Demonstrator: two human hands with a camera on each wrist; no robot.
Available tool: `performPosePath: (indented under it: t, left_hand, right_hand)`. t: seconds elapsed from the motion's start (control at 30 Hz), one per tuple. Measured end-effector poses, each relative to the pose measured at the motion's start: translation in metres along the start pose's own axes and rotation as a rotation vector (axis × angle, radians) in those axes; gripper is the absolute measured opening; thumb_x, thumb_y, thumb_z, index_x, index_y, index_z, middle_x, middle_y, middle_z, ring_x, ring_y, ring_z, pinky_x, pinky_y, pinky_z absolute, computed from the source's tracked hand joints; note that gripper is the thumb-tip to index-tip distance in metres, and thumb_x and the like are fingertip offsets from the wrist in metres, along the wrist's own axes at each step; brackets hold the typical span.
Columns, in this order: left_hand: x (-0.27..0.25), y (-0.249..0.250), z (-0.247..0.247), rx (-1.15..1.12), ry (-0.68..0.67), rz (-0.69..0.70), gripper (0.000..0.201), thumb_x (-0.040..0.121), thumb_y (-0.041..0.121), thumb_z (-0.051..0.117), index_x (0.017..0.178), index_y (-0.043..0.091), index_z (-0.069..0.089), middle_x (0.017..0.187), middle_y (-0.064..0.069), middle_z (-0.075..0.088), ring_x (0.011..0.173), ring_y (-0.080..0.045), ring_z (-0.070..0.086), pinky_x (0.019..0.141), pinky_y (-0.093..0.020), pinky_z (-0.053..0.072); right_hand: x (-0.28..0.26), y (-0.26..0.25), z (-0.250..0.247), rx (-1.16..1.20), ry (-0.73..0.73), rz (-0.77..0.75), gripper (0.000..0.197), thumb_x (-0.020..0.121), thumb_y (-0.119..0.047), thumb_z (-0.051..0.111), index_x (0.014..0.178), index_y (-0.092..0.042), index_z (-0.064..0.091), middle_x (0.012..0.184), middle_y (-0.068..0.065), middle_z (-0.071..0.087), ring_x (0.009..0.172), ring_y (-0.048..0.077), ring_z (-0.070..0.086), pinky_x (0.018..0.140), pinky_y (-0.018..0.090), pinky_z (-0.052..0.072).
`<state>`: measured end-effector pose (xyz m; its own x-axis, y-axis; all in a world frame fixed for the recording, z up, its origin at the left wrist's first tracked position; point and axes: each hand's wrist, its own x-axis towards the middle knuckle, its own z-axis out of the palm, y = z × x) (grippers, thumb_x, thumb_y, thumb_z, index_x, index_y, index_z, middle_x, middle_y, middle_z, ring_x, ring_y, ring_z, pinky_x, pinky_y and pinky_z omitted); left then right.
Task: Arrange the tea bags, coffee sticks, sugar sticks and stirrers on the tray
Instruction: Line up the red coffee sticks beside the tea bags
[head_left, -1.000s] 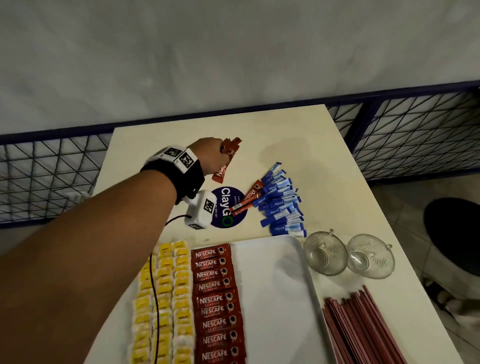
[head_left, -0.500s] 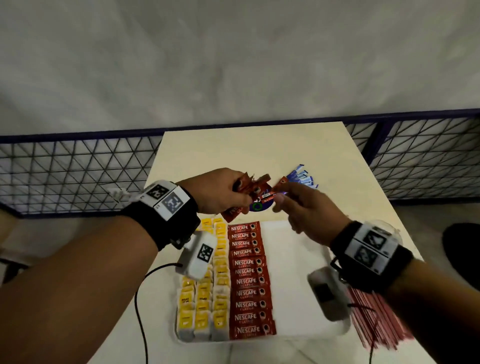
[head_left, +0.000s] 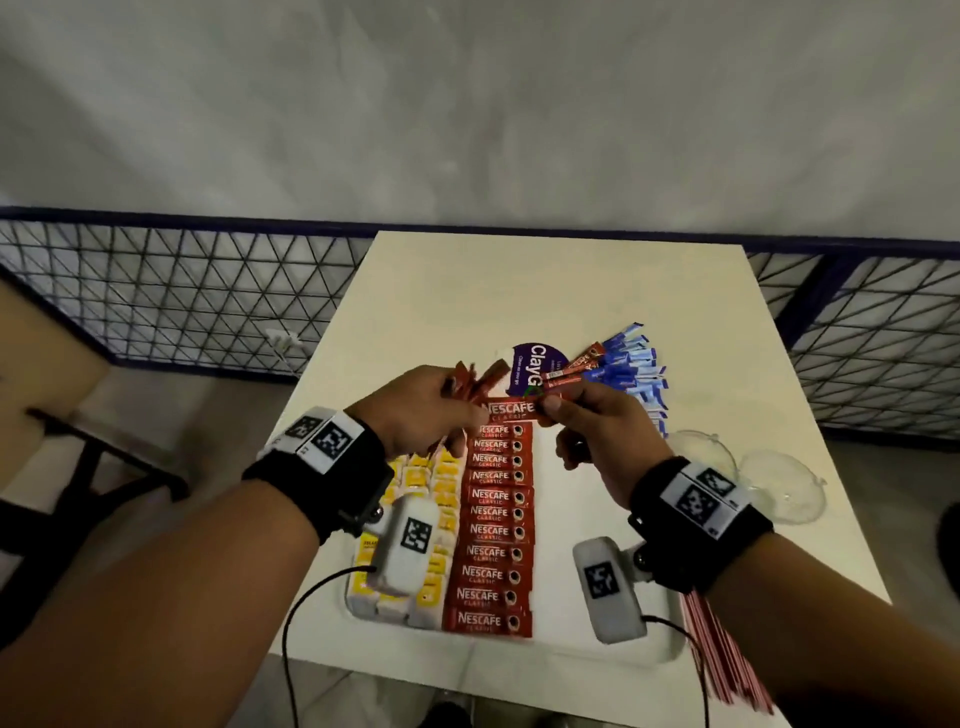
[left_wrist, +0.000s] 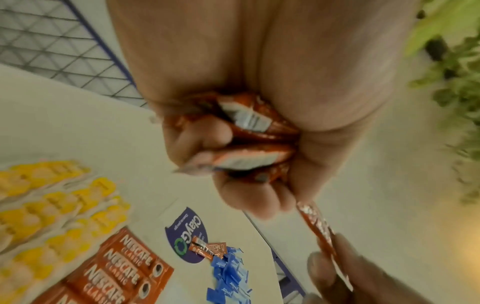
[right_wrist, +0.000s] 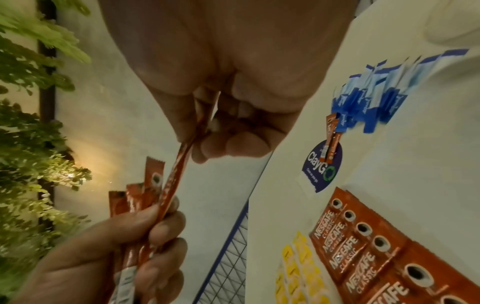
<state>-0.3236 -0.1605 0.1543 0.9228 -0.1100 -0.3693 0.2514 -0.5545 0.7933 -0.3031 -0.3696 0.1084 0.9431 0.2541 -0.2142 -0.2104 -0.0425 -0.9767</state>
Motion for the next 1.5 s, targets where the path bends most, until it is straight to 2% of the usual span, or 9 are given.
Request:
performPosePath:
  t: [0.07, 0.17, 0.37, 0.63, 0.8, 0.9, 1.03, 1.33, 1.5]
  left_hand:
    - [0.004, -0.013, 0.001, -0.079, 0.065, -0.038, 0.016, 0.090, 0.013, 0.062, 0.074, 0.011, 0.061, 0.051, 0.002, 0.060, 0.048, -0.015, 0.054, 0.054, -0.027, 0.038]
    - [0.011, -0.029, 0.003, -0.068, 0.092, -0.078, 0.015, 0.090, 0.015, 0.061, 0.076, 0.010, 0.060, 0.051, 0.003, 0.059, 0.047, -0.014, 0.052, 0.051, -0.024, 0.036]
    - [0.018, -0.066, 0.003, 0.035, 0.059, -0.127, 0.010, 0.092, 0.018, 0.062, 0.093, 0.008, 0.063, 0.073, -0.003, 0.062, 0.051, -0.016, 0.052, 0.044, -0.020, 0.038]
    - [0.014, -0.119, -0.004, 0.078, 0.016, -0.199, 0.009, 0.090, 0.022, 0.063, 0.097, 0.016, 0.065, 0.082, -0.003, 0.068, 0.051, -0.014, 0.058, 0.047, -0.023, 0.040]
    - [0.015, -0.128, -0.006, 0.066, -0.010, -0.174, 0.009, 0.090, 0.021, 0.063, 0.098, 0.016, 0.066, 0.077, -0.001, 0.066, 0.049, -0.013, 0.057, 0.050, -0.025, 0.042]
    - [0.015, -0.130, -0.006, 0.052, -0.021, -0.160, 0.008, 0.090, 0.021, 0.064, 0.096, 0.018, 0.065, 0.077, -0.001, 0.066, 0.049, -0.013, 0.057, 0.054, -0.030, 0.044]
    - [0.013, -0.131, -0.008, 0.044, -0.028, -0.145, 0.009, 0.089, 0.021, 0.064, 0.097, 0.018, 0.065, 0.077, -0.001, 0.065, 0.049, -0.013, 0.058, 0.051, -0.026, 0.043]
    - [0.011, -0.138, -0.012, 0.053, -0.027, -0.154, 0.011, 0.090, 0.022, 0.064, 0.099, 0.016, 0.065, 0.077, -0.002, 0.065, 0.053, -0.017, 0.059, 0.053, -0.025, 0.044]
    - [0.010, -0.137, -0.013, 0.075, -0.041, -0.148, 0.013, 0.090, 0.024, 0.064, 0.100, 0.016, 0.065, 0.079, -0.002, 0.066, 0.055, -0.017, 0.061, 0.049, -0.022, 0.041]
  right_hand:
    - [0.004, 0.009, 0.000, -0.091, -0.010, 0.030, 0.012, 0.089, -0.014, 0.064, 0.080, -0.010, 0.071, 0.068, 0.011, 0.061, 0.053, 0.020, 0.049, 0.052, 0.033, 0.042]
    - [0.008, 0.021, 0.007, -0.167, -0.002, 0.040, 0.017, 0.091, -0.018, 0.062, 0.078, -0.015, 0.072, 0.059, 0.010, 0.057, 0.051, 0.018, 0.048, 0.055, 0.032, 0.043]
    - [0.005, 0.065, 0.009, -0.295, 0.054, 0.162, 0.010, 0.089, -0.024, 0.064, 0.086, -0.019, 0.072, 0.055, 0.001, 0.058, 0.050, 0.015, 0.050, 0.060, 0.032, 0.047]
    - [-0.003, 0.122, 0.016, -0.434, 0.083, 0.376, 0.015, 0.085, -0.027, 0.071, 0.085, -0.013, 0.067, 0.071, 0.004, 0.067, 0.050, 0.014, 0.050, 0.049, 0.027, 0.047]
    - [0.000, 0.134, 0.019, -0.461, 0.121, 0.432, 0.015, 0.081, -0.029, 0.074, 0.078, -0.017, 0.066, 0.062, -0.002, 0.059, 0.051, 0.014, 0.049, 0.051, 0.026, 0.041]
    - [0.003, 0.139, 0.020, -0.516, 0.155, 0.472, 0.017, 0.080, -0.034, 0.075, 0.077, -0.020, 0.065, 0.067, -0.003, 0.061, 0.059, 0.014, 0.054, 0.053, 0.026, 0.042]
    - [0.003, 0.138, 0.025, -0.629, 0.178, 0.492, 0.023, 0.080, -0.043, 0.071, 0.078, -0.021, 0.064, 0.078, -0.001, 0.066, 0.073, 0.016, 0.060, 0.060, 0.024, 0.044]
    - [0.001, 0.130, 0.033, -0.731, 0.173, 0.526, 0.031, 0.080, -0.050, 0.068, 0.076, -0.020, 0.062, 0.077, -0.003, 0.064, 0.072, 0.012, 0.057, 0.056, 0.023, 0.040]
    - [0.002, 0.129, 0.033, -0.755, 0.155, 0.527, 0.030, 0.081, -0.049, 0.067, 0.078, -0.020, 0.065, 0.078, -0.003, 0.065, 0.075, 0.014, 0.060, 0.063, 0.024, 0.045]
